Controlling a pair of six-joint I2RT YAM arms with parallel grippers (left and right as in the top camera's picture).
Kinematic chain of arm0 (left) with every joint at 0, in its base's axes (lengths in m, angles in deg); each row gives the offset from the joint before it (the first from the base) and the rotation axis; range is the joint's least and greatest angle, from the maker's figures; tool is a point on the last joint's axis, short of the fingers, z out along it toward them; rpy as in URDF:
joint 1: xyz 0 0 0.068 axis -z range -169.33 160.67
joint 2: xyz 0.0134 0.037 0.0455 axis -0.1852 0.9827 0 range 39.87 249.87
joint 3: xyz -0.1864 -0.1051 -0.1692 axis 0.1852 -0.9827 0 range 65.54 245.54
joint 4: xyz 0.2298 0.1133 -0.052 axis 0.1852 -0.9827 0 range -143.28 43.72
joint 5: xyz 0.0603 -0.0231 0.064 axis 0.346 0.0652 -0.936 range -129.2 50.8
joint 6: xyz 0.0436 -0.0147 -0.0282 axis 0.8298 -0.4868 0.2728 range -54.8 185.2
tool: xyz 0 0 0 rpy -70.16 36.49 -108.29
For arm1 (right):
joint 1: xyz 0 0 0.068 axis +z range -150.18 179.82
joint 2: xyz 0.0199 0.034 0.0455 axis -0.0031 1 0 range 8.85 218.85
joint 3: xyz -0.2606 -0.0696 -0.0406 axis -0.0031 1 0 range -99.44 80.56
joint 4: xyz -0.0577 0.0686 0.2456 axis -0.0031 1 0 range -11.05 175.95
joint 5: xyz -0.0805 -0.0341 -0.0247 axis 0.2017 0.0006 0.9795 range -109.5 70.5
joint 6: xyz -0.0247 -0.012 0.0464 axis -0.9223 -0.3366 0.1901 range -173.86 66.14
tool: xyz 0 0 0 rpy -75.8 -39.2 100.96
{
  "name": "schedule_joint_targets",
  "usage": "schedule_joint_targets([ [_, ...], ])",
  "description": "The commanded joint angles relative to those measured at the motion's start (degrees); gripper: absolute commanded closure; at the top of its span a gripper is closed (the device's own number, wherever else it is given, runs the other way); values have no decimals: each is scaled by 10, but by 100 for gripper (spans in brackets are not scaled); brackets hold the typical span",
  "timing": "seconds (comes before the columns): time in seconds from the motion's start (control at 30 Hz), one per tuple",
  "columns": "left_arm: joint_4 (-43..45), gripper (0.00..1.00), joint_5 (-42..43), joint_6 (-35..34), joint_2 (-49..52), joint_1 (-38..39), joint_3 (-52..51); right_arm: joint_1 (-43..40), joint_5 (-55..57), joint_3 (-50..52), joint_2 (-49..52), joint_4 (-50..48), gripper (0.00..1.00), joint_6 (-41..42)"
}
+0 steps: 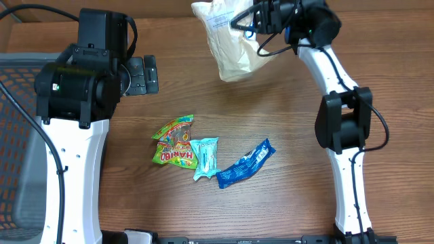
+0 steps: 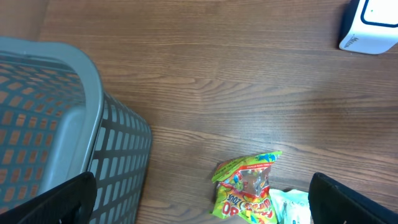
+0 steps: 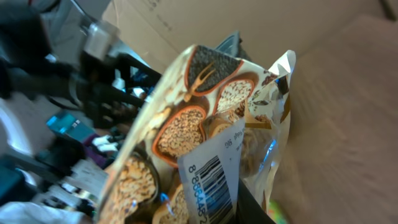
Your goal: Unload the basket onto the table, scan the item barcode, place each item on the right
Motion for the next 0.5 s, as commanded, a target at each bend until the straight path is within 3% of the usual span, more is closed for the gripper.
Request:
schedule_joint_targets([
  [0.0,0,0,-8,13,2,-2,8,3,-24,-9,-32,-1,96,82],
  [0.1,0,0,-8,13,2,-2,8,2,-24,-9,-32,34,96,80],
  [0.47,0,0,-8,13,2,-2,8,-42,-21,-9,-32,320,96,28],
])
